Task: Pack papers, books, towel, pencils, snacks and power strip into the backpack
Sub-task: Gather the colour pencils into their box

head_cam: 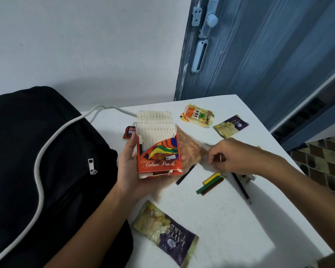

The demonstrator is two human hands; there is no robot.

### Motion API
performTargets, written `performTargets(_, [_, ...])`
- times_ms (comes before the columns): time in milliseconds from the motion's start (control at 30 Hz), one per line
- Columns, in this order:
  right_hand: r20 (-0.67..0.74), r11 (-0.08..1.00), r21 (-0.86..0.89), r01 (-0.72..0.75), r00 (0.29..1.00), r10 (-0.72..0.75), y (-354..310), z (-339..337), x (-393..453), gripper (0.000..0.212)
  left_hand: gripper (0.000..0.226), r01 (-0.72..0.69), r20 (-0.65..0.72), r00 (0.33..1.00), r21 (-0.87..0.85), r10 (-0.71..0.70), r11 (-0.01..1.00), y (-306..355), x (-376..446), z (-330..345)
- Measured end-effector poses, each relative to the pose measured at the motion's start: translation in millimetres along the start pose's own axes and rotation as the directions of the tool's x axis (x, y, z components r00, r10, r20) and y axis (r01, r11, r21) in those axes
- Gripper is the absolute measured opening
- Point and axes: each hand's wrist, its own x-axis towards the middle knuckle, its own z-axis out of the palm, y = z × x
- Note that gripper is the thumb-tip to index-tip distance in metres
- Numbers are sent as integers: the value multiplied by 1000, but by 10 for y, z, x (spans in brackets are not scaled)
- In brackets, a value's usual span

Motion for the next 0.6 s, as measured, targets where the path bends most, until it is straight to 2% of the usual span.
performTargets(267, [-29, 991, -131, -43, 999, 39, -51, 89, -45, 11, 63, -46, 0, 999, 14, 46, 999, -13, -10, 36])
performTargets(400, [16, 962, -229, -150, 987, 158, 48, 87, -100, 10, 63, -43, -8, 999, 28, 43, 999, -14, -11, 37])
performTargets(533, [88, 928, -261, -266, 951, 297, 147, 96, -208, 18, 63, -44, -8, 999, 65, 45, 997, -12, -10, 33])
performTargets(600, [90, 912, -281, -298, 938, 334, 136, 123, -270, 15, 62, -53, -9, 999, 72, 54, 996, -20, -5, 30])
